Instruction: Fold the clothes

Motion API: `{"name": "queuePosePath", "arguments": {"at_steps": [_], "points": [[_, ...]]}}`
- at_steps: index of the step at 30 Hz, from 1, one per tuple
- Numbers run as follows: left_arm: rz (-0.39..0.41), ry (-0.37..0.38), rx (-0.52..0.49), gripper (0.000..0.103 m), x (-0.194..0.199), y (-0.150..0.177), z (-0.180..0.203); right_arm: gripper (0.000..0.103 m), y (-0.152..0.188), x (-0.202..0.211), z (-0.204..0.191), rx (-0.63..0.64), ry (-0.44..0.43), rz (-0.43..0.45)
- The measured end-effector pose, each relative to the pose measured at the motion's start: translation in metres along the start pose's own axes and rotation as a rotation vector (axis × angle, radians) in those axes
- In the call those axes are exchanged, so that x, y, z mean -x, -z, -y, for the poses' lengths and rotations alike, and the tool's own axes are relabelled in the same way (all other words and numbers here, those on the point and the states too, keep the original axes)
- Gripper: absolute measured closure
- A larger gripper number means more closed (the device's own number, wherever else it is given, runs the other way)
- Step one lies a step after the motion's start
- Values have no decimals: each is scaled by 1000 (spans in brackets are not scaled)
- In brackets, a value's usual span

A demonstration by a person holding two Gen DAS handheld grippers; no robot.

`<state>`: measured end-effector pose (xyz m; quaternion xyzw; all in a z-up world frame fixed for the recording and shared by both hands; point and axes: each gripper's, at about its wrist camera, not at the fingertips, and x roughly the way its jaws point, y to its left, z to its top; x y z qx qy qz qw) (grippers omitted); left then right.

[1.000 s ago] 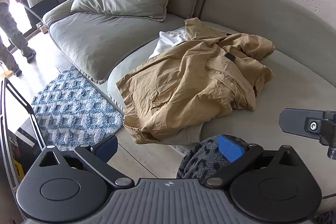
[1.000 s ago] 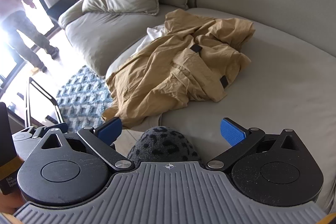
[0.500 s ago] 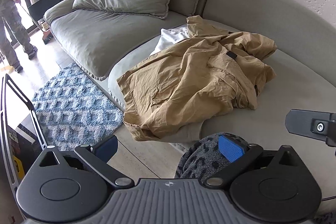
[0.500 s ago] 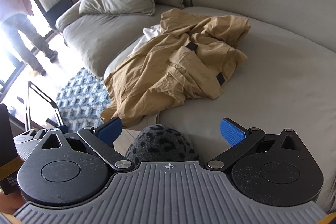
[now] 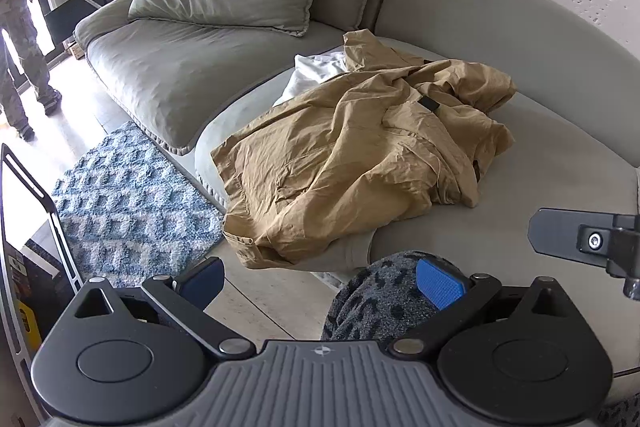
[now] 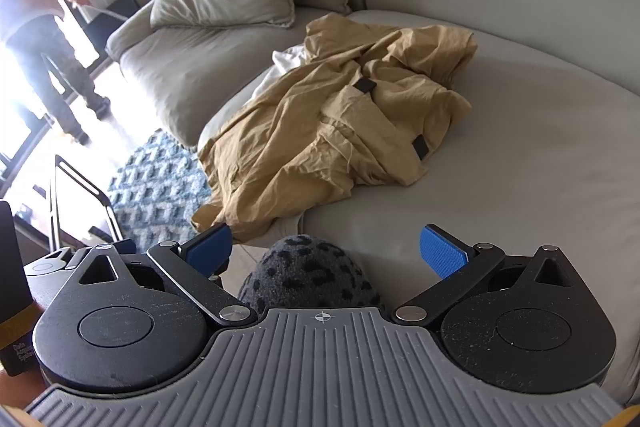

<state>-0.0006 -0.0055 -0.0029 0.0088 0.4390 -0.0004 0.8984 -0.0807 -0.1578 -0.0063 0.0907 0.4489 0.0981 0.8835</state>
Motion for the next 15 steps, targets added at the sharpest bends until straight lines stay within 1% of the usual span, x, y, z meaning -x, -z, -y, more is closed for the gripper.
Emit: {"name": "queuePosePath", "arguments": {"at_steps": [15], "points": [[0, -10, -1, 1, -1, 0, 0, 0, -1, 1, 4, -18, -9, -1]]}}
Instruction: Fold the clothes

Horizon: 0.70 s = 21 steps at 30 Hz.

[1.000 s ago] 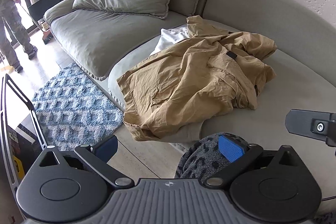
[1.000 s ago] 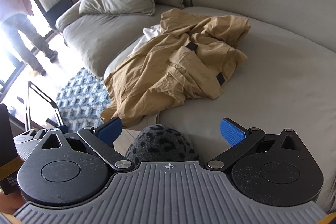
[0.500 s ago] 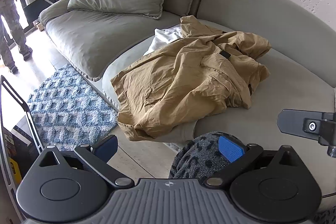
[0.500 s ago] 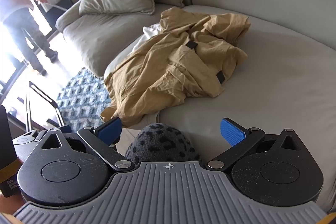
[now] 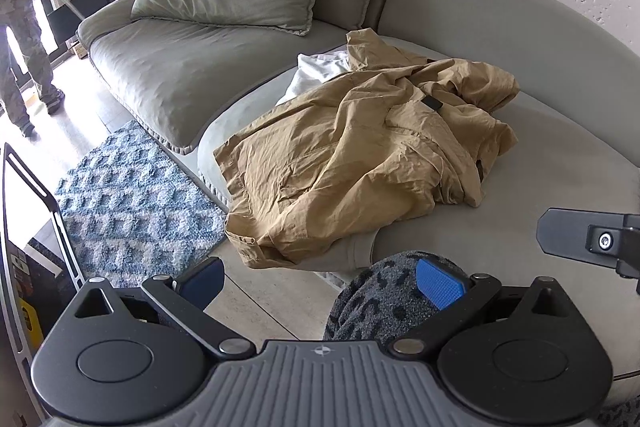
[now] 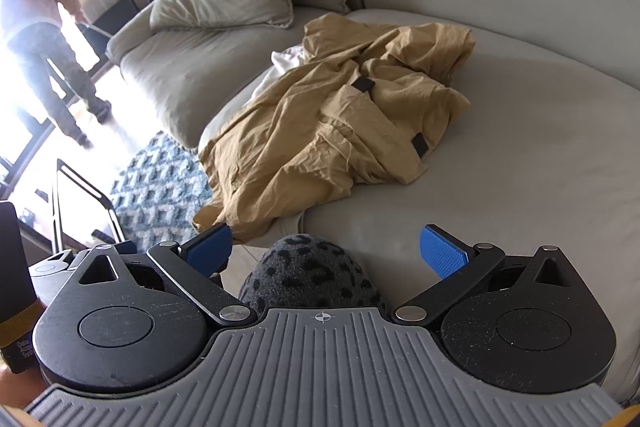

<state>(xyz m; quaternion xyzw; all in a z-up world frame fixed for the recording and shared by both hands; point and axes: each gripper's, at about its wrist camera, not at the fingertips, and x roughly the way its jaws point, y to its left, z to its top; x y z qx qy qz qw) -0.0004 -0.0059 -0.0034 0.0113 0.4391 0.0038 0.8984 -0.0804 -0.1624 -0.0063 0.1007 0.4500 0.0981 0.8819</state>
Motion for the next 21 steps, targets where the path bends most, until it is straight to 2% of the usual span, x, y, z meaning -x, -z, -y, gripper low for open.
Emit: {"name": "queuePosePath", "arguments": {"at_steps": [21], "points": [[-8, -6, -18, 1, -2, 2, 5, 0, 2, 1, 9, -25, 2, 1]]}}
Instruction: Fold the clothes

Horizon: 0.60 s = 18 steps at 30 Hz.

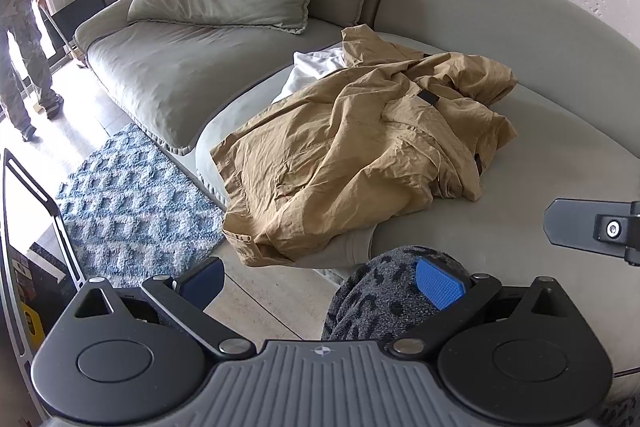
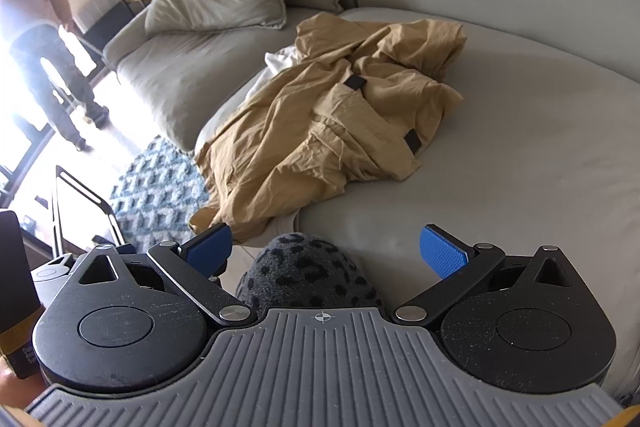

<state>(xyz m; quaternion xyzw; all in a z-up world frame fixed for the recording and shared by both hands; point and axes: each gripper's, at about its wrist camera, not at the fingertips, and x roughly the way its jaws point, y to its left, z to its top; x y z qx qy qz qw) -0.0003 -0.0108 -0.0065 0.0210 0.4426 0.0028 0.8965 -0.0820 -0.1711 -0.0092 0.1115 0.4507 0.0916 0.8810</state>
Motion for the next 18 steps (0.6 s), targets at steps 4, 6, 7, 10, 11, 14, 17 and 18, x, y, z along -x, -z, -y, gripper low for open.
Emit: {"name": "queuePosePath", "arguments": {"at_steps": [4, 6, 7, 10, 11, 14, 17, 18], "points": [[0, -1, 1, 1, -1, 0, 0, 0, 0, 0, 2, -5, 0, 0], [-1, -1, -1, 1, -1, 0, 1, 0, 0, 0, 2, -7, 0, 0], [-1, 0, -1, 1, -2, 0, 1, 0, 0, -1, 2, -7, 0, 1], [12, 4, 7, 1, -6, -5, -3, 0, -2, -2, 7, -24, 2, 14], [36, 4, 11, 1, -7, -7, -4, 0, -4, -4, 11, -35, 4, 22], [142, -8, -20, 2, -8, -13, -2, 0, -11, -14, 32, -102, 38, 48], [160, 30, -36, 2, -19, -22, -2, 0, -15, -25, 57, -169, 78, 76], [152, 49, -33, 2, -24, -25, -2, 0, -16, -29, 65, -185, 94, 80]]}}
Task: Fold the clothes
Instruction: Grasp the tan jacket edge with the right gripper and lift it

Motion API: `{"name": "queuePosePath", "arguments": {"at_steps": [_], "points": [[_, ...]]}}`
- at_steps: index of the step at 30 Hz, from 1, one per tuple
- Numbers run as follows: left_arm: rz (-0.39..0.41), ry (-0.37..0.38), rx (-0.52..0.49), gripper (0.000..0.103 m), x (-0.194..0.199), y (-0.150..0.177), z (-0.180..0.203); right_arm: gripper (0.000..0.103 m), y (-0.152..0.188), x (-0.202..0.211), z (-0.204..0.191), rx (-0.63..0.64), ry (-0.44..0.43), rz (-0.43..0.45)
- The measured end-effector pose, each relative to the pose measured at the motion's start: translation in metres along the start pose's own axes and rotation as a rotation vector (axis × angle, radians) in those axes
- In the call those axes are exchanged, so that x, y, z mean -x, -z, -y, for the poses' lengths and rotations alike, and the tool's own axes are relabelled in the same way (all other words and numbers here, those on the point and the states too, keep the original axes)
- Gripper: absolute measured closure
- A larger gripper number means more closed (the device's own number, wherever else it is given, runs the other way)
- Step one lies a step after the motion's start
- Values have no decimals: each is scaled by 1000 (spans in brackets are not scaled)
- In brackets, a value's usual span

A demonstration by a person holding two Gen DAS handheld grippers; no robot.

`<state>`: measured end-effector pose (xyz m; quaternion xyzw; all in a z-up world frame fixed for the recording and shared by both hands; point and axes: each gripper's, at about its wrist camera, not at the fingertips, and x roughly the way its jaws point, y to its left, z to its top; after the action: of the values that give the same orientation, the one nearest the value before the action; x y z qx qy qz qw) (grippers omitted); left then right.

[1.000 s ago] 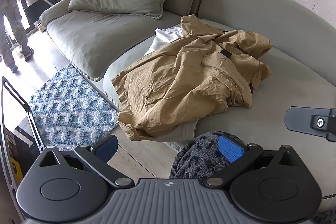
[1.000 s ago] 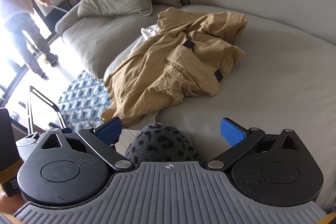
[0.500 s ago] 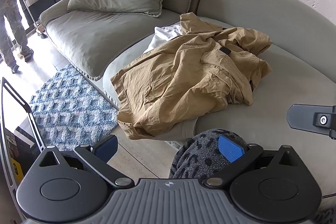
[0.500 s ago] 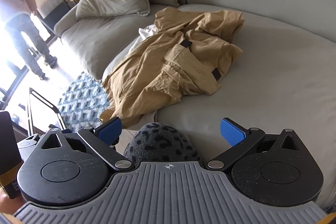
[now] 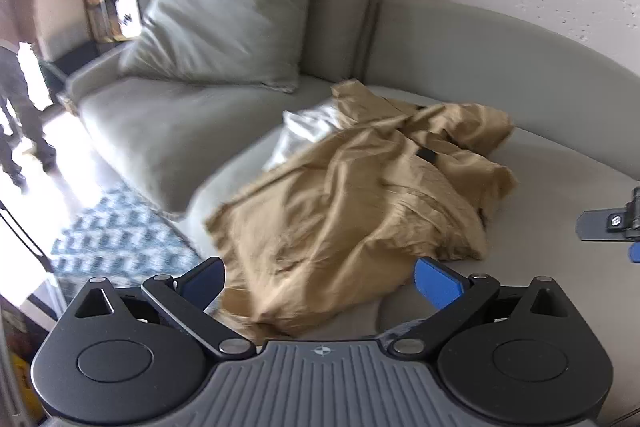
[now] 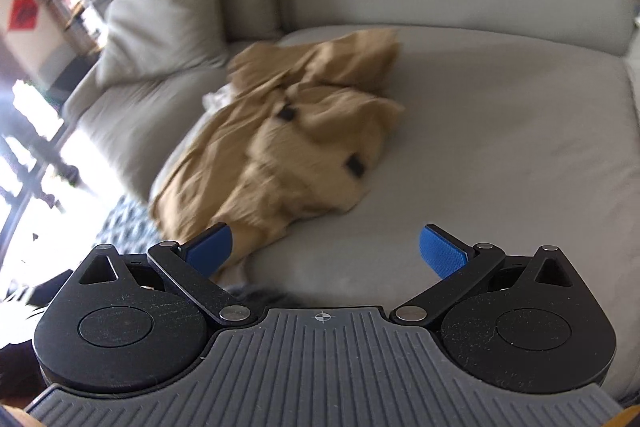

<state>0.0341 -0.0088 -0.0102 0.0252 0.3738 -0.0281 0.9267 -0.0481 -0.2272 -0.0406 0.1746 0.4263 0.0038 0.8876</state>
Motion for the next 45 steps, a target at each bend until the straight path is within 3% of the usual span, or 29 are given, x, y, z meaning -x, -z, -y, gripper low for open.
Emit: {"name": "queuePosePath", "arguments": {"at_steps": [3, 7, 9, 11, 14, 17, 19, 23, 25, 28, 31, 32, 33, 34, 36, 39, 45], "points": [[-53, 44, 52, 2, -19, -3, -7, 0, -5, -17, 14, -9, 43, 6], [-25, -9, 4, 2, -35, -4, -5, 1, -8, -46, 28, -33, 57, 14], [1, -6, -12, 2, -42, -6, -5, 10, -11, -67, 35, -66, 29, -26], [42, 51, 16, 2, -49, -9, -7, 32, -15, -90, 40, -96, -6, -75], [43, 67, 64, 1, -64, -18, -8, 36, -22, -121, 39, -121, -24, -105], [-38, 11, 48, 1, -86, -32, -1, 36, -33, -135, 36, -128, -9, -48], [-43, 30, 51, 1, -94, -36, 0, 34, -43, -144, 36, -134, 4, -6], [-51, 88, 67, 1, -108, -43, -2, 10, -65, -164, 43, -179, 17, 60], [-51, 94, 88, 2, -111, -41, -2, 6, -76, -176, 49, -227, 27, 83], [-58, 107, 99, 2, -113, -38, -4, 3, -85, -200, 57, -295, 38, 79], [-60, 100, 85, 2, -112, -36, -4, 4, -90, -232, 59, -346, 1, 19], [-55, 92, 83, 2, -110, -36, -4, 19, -90, -239, 58, -356, -31, 4], [-49, 84, 84, 2, -108, -35, -6, 40, -89, -242, 57, -361, -80, -3], [-43, 78, 86, 2, -105, -34, -7, 102, -88, -242, 55, -360, -109, 3], [-27, 70, 92, 2, -98, -33, -10, 100, -87, -227, 46, -328, -100, 68], [-4, 80, 76, 2, -82, -30, -12, 100, -92, -172, 42, -258, -68, 240], [29, 168, -44, 2, -44, -23, 8, 100, -82, -8, 90, -349, -21, 553]]}}
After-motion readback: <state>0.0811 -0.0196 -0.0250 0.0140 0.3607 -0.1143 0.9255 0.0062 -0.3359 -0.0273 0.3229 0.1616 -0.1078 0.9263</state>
